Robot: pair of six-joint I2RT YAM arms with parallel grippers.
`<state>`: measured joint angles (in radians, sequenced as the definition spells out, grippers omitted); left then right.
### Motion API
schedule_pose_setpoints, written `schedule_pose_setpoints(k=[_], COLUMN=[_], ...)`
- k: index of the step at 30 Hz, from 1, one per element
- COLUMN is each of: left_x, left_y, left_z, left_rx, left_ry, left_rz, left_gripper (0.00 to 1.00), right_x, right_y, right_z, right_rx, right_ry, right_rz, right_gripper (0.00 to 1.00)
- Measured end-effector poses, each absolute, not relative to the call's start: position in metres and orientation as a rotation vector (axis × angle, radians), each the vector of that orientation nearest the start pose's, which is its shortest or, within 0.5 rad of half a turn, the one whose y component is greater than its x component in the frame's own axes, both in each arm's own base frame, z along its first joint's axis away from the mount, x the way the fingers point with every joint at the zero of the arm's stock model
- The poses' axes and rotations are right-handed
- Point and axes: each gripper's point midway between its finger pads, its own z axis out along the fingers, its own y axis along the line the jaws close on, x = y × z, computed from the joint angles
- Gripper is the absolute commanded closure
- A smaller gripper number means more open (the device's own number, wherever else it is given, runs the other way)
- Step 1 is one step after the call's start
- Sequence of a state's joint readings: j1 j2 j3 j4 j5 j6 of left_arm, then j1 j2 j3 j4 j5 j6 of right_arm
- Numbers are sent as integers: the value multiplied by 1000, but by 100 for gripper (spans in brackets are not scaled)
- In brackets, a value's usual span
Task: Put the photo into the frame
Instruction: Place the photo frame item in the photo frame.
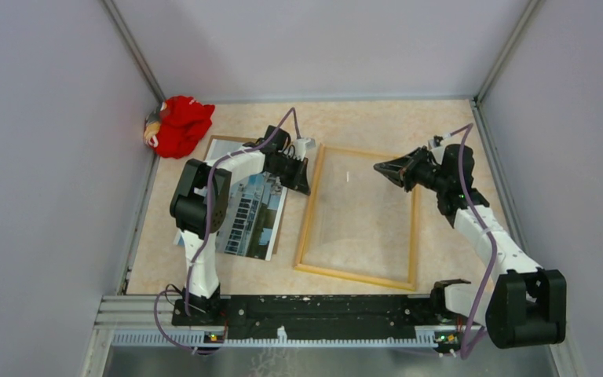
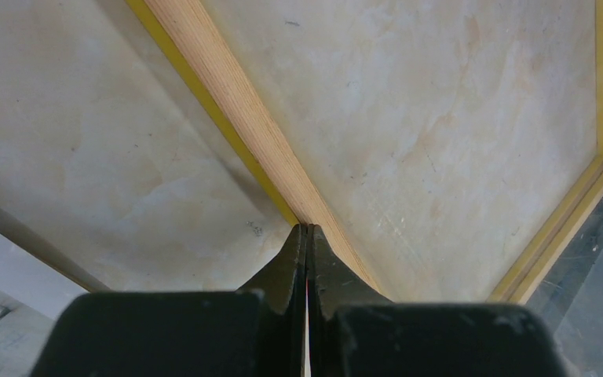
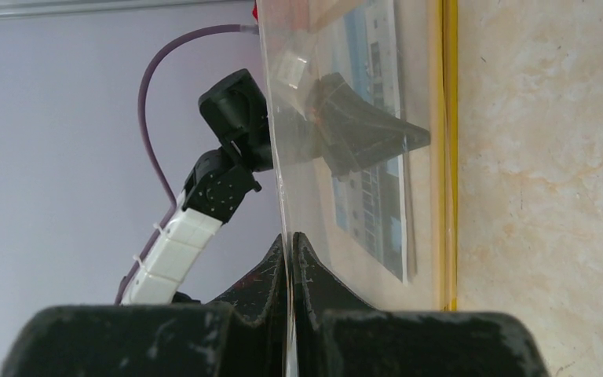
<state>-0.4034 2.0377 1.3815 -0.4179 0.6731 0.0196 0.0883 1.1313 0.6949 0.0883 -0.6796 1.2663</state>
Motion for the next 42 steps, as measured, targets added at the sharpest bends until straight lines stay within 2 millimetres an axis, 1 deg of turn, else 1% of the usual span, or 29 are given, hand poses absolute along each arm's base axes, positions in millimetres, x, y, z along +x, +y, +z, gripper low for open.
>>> schedule_pose_setpoints(k=[9,19,25,29,34,42], left_x=[356,355,355,355,354,353], left_y=[-270,-270,-270,-270,-270,-270], left_z=[41,41,41,41,40,40], left_rx=[772,772,771,770,770,768], left_ry=[2499,2498,2496,2495,2498,2501], left_rz=[-1025,-1029,-1032,-1035,-1044,-1046], left_gripper=[100,100,100,100,100,100], right_x=[317,328,329,325,309,290], right_y=[172,177,177,174,170,167], right_z=[228,242,238,235,234,217], right_rx=[792,798,828,820,765,664], right_ry=[2026,2005,2019,2034,2067,2170], right_rz=[1486,1479,1446,1404,1349,1271], right_gripper=[100,100,100,100,100,100])
